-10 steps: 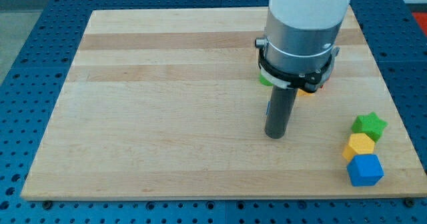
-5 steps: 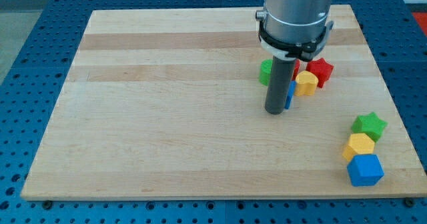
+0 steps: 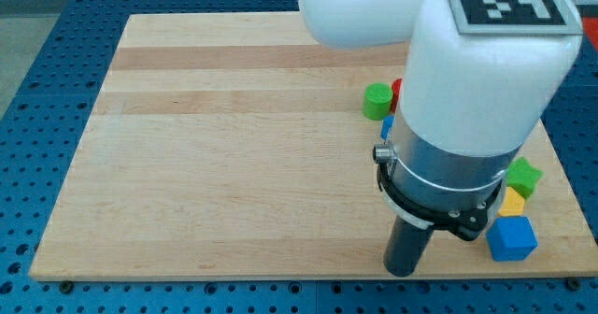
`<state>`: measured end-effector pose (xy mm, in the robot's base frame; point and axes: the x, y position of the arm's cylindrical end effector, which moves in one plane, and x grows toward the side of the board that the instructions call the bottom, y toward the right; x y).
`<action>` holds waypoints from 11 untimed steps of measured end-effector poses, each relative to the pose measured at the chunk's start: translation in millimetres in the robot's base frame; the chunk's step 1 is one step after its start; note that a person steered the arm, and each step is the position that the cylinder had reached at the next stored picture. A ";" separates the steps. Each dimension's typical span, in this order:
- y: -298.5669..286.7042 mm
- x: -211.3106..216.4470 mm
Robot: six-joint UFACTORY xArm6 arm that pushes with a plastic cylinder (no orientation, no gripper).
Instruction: Move the blue triangle to the left of the yellow heart
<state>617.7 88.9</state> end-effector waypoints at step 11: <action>216.5 -2.1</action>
